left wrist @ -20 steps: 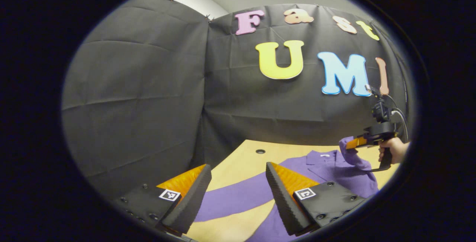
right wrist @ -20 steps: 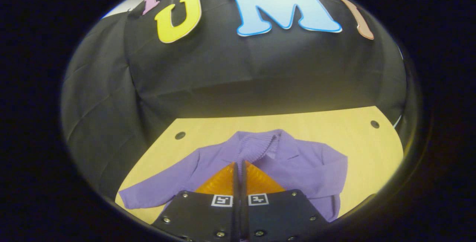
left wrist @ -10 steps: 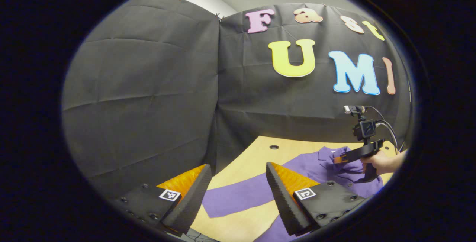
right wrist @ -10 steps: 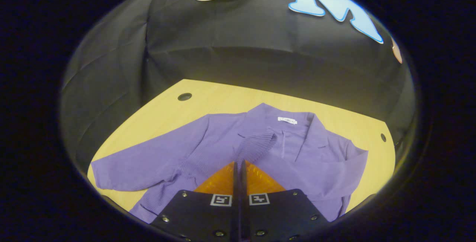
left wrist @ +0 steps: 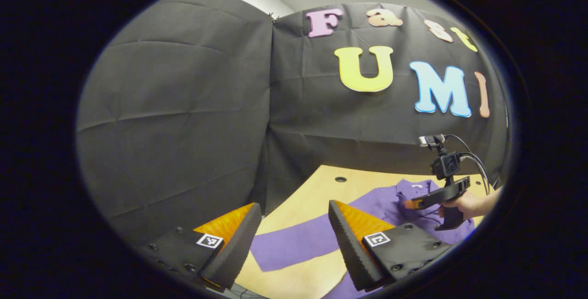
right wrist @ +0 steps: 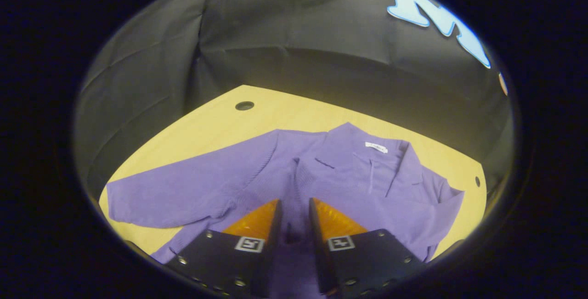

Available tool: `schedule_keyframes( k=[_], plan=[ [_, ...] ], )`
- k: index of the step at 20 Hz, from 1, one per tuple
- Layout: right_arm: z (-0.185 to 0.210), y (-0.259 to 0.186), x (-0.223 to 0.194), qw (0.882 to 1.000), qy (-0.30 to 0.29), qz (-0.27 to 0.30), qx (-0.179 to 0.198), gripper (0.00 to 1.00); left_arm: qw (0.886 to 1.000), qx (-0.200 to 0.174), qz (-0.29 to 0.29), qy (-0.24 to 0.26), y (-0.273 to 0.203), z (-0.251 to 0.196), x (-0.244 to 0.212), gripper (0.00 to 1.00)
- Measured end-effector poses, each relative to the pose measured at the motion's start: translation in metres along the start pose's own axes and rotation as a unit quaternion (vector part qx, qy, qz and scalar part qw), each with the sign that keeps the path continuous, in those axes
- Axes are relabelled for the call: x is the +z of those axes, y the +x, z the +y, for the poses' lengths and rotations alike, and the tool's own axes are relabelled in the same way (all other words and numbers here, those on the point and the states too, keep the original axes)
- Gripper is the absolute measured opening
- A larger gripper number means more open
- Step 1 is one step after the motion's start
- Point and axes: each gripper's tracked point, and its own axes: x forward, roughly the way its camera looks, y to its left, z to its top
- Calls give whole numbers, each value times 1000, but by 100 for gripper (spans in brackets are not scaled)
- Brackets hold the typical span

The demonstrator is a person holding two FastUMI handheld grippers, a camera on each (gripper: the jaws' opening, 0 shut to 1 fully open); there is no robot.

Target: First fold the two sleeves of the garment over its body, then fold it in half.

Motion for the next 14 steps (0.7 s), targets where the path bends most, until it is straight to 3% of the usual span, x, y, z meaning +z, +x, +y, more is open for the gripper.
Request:
schedule_keyframes(
  k=[5,10,14],
  plan=[
    [3,-28,4,1000,5,-24,-4,98,1000,-10,11,0,15,2,-17,94],
    [-5,-73,15,997,37,-63,-20,98,998,5,52,-19,33,22,-58,94],
    [-15,-125,23,991,55,-110,-44,98,992,54,97,-54,54,61,-98,94]
  ],
)
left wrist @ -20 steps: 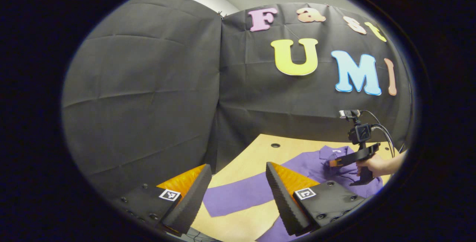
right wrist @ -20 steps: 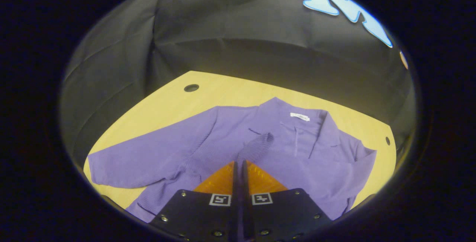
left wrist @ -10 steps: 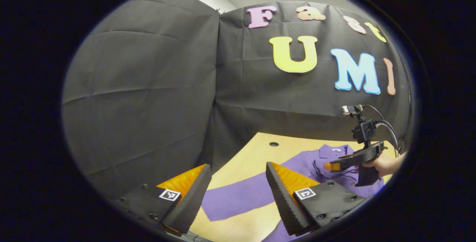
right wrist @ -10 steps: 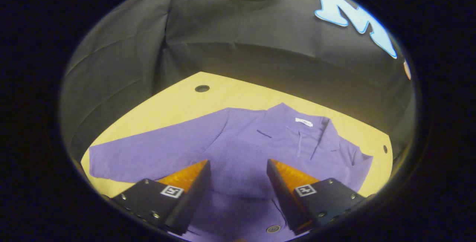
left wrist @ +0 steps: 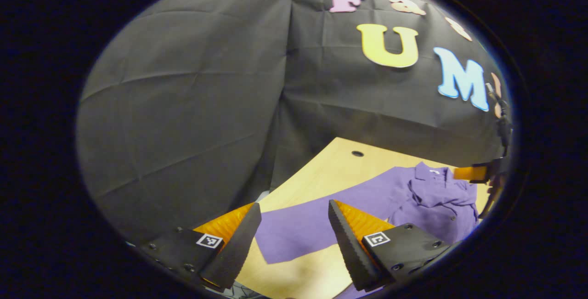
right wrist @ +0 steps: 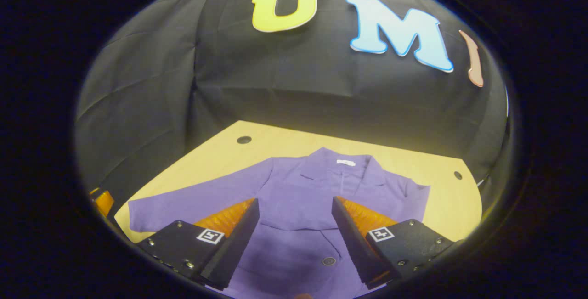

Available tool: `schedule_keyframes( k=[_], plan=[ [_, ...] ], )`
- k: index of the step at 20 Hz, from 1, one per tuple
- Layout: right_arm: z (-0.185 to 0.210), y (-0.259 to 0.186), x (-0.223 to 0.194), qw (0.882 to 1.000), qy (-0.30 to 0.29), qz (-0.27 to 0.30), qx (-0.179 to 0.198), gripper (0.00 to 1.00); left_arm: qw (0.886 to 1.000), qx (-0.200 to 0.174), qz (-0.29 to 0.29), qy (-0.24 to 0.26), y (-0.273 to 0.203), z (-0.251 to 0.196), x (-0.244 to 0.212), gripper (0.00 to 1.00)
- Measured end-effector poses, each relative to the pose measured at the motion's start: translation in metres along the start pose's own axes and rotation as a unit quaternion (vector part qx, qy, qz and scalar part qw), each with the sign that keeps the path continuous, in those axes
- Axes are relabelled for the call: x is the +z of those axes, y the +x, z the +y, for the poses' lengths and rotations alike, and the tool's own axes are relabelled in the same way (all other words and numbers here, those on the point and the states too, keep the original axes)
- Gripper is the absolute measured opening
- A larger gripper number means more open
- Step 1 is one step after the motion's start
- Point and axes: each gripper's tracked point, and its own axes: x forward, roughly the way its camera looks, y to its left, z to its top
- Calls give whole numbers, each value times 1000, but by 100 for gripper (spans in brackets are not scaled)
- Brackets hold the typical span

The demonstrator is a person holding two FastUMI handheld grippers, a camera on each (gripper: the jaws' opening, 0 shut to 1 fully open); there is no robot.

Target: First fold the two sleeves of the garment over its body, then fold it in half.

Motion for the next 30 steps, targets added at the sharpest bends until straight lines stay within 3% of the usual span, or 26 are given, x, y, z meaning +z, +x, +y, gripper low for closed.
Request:
schedule_keyframes(
  k=[3,10,11,12,20,22,26,30],
  plan=[
    [-11,-32,2,1000,-5,-21,-22,98,999,34,32,-13,21,26,-21,96],
    [-18,-84,7,998,17,-43,-35,98,992,55,102,-40,55,38,-73,94],
    [-19,-87,6,998,19,-44,-37,98,991,56,111,-45,57,37,-79,97],
    [-22,-91,5,998,18,-45,-39,98,991,56,115,-44,58,38,-82,94],
    [-34,-110,-4,999,5,-37,-35,98,989,73,130,17,69,36,-96,94],
    [-37,-111,-7,999,8,-33,-30,98,988,77,131,20,70,35,-97,99],
    [-48,-112,-10,999,13,-27,-23,98,989,73,130,17,73,28,-96,86],
    [-63,-115,-14,999,21,-28,-26,98,988,64,136,32,77,11,-98,40]
  ],
)
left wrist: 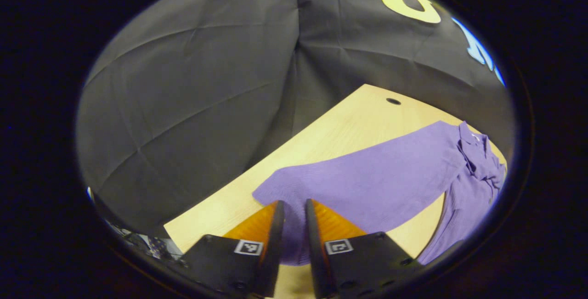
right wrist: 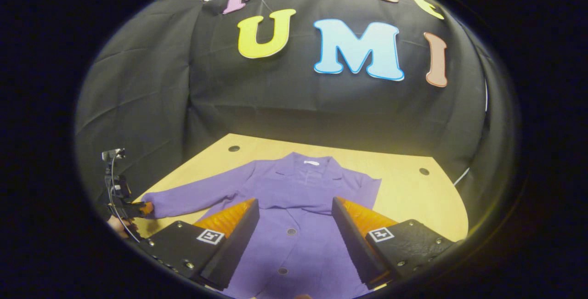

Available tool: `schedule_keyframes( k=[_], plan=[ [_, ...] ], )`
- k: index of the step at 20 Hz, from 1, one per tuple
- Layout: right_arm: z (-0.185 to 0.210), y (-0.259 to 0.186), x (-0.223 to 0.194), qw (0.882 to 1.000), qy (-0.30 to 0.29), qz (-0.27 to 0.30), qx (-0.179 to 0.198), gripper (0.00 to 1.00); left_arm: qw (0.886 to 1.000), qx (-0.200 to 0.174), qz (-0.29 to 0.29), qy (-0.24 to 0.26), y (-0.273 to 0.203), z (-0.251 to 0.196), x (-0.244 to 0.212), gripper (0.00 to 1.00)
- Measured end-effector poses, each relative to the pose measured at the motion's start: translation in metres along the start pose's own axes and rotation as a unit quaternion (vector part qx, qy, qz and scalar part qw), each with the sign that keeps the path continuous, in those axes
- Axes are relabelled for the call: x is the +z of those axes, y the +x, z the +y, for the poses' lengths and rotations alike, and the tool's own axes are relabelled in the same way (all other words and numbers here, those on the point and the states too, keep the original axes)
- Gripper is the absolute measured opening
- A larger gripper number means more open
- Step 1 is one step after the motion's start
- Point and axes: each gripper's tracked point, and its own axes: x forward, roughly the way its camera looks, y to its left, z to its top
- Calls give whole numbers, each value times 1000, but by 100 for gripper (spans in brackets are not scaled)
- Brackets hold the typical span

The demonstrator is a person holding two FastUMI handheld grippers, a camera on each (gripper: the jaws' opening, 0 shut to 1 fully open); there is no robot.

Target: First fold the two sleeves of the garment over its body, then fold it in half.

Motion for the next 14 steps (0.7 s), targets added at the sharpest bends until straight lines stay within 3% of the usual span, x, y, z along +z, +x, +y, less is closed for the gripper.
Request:
schedule_keyframes(
  k=[2,4,10,14],
  plan=[
    [-9,-2,-3,1000,5,2,-5,98,1000,7,3,10,0,-4,0,15],
    [-20,-5,-5,1000,10,3,-12,98,1000,7,3,10,-1,-9,2,9],
    [-52,-14,-8,999,20,1,-45,98,1000,2,-23,-6,-12,-21,27,9],
    [-65,-21,-19,998,21,6,-59,98,996,-39,-79,24,-29,-68,73,9]
  ],
)
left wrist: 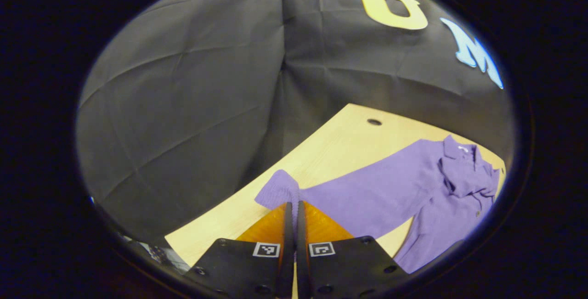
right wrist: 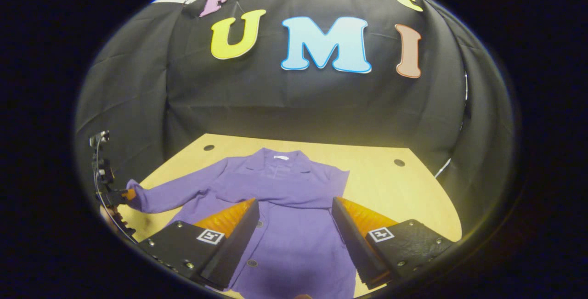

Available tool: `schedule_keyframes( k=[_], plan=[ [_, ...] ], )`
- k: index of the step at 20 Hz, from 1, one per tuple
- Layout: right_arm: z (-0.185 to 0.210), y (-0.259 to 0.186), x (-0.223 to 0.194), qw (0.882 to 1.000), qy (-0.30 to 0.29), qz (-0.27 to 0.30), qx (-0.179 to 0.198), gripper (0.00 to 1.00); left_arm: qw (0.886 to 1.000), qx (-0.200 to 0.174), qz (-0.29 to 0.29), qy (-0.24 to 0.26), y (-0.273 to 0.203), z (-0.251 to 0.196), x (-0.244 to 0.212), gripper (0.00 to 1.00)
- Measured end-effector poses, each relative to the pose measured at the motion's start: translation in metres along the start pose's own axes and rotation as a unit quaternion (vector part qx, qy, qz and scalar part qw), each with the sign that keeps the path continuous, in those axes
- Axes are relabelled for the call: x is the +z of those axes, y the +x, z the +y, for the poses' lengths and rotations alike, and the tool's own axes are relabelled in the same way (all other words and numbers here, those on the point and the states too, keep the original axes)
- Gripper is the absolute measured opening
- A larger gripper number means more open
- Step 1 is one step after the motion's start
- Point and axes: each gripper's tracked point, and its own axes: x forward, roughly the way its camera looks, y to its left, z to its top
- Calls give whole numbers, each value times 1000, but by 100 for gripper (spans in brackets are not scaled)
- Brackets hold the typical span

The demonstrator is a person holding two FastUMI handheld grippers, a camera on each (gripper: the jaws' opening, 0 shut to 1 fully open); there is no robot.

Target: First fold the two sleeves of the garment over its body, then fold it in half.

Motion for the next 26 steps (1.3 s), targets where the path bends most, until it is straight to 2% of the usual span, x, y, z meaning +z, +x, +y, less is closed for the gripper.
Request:
schedule_keyframes(
  k=[4,7,13,18,22,26],
  plan=[
    [-12,-8,-10,1000,5,5,-11,98,996,-70,-51,23,-7,-82,49,10],
    [-30,-17,-18,999,17,6,-32,98,987,-127,-80,62,-15,-148,71,9],
    [-75,-41,-36,994,53,9,-93,98,964,-224,-95,107,-36,-263,74,9],
    [-98,-55,-52,988,75,17,-133,98,937,-303,-108,137,-59,-362,73,9],
    [-112,-63,-65,986,79,28,-145,98,923,-341,-94,150,-72,-428,50,8],
    [-129,-68,-74,985,78,34,-151,98,920,-357,-81,138,-80,-467,35,9]
  ],
)
